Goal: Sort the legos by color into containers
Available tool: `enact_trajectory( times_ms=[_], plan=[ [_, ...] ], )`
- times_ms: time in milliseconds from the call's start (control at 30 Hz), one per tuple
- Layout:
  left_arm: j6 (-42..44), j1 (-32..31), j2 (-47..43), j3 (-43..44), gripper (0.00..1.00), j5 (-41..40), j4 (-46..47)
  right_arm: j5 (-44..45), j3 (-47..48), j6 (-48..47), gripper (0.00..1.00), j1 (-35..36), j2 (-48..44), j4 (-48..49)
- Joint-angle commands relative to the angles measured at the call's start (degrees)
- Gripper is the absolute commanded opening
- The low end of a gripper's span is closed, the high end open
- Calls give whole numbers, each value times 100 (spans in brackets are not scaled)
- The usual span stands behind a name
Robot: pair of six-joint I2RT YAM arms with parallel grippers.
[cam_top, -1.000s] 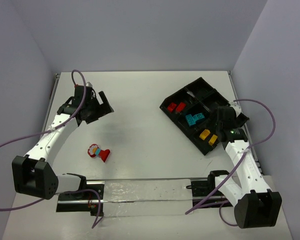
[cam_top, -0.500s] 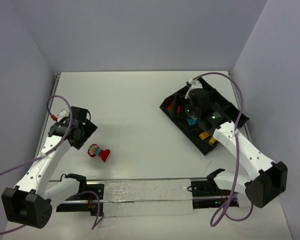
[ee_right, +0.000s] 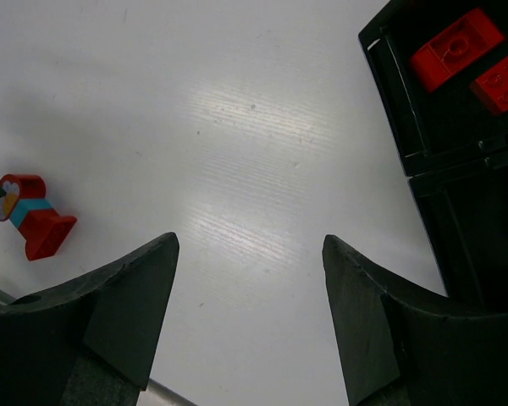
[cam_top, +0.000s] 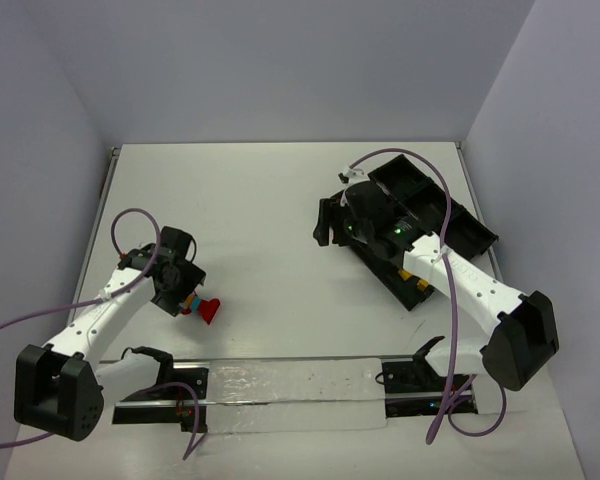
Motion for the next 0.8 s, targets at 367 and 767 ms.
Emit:
enact_trajectory(
  times_ms=[367,767],
  plan=[
    [-754,-211,92,-395,76,166,348,33,257,49,77,26,-79,143],
    [-768,-249,743,-356,69,170,675,47,206,51,78,26,-115,91]
  ],
)
